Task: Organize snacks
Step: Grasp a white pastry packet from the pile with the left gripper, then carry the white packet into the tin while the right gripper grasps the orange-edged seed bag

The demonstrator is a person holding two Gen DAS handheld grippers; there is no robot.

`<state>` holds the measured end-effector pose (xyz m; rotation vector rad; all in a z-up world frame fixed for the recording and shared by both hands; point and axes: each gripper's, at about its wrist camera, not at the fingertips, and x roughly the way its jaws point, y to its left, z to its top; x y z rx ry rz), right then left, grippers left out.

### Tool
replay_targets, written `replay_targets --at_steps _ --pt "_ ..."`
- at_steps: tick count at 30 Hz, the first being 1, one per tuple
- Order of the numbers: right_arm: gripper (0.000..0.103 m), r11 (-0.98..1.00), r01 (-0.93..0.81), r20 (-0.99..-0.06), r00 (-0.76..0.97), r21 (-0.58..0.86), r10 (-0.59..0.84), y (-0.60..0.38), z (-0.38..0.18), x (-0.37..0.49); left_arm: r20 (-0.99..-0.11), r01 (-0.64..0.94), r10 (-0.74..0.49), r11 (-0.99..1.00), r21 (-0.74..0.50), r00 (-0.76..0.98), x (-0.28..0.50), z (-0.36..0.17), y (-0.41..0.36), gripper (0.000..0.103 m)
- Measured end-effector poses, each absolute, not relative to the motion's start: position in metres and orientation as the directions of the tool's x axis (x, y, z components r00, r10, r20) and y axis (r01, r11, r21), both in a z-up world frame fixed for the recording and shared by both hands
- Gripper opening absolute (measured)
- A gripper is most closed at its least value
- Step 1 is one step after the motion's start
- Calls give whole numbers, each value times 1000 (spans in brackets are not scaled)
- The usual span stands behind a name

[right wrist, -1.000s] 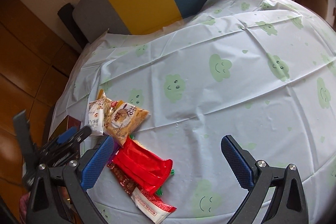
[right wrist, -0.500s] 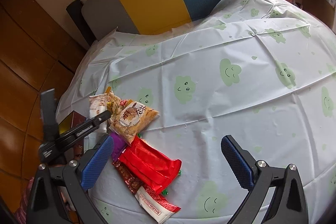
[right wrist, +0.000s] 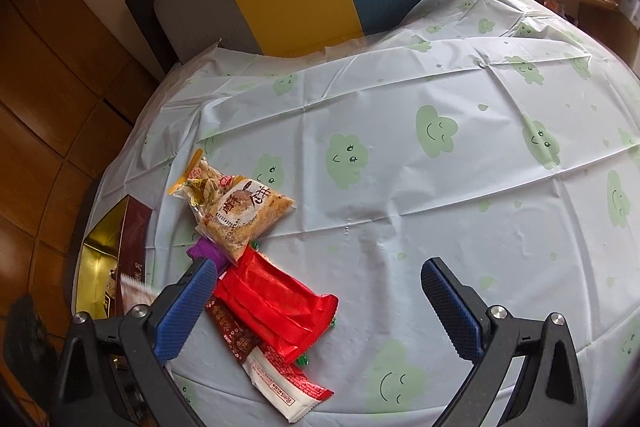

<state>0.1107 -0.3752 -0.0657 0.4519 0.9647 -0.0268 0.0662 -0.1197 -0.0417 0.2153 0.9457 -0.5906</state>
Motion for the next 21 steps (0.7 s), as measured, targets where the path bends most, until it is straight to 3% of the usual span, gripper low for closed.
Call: replay_targets --at_steps 9,21 --pt "103 952 59 -811 542 300 221 -338 -71 116 -837 615 -368 787 -50 404 23 -76 -92 32" --pt "103 960 -200 -820 504 194 271 -262 -66 173 -802 616 -454 775 -142 387 20 -85 -72 32"
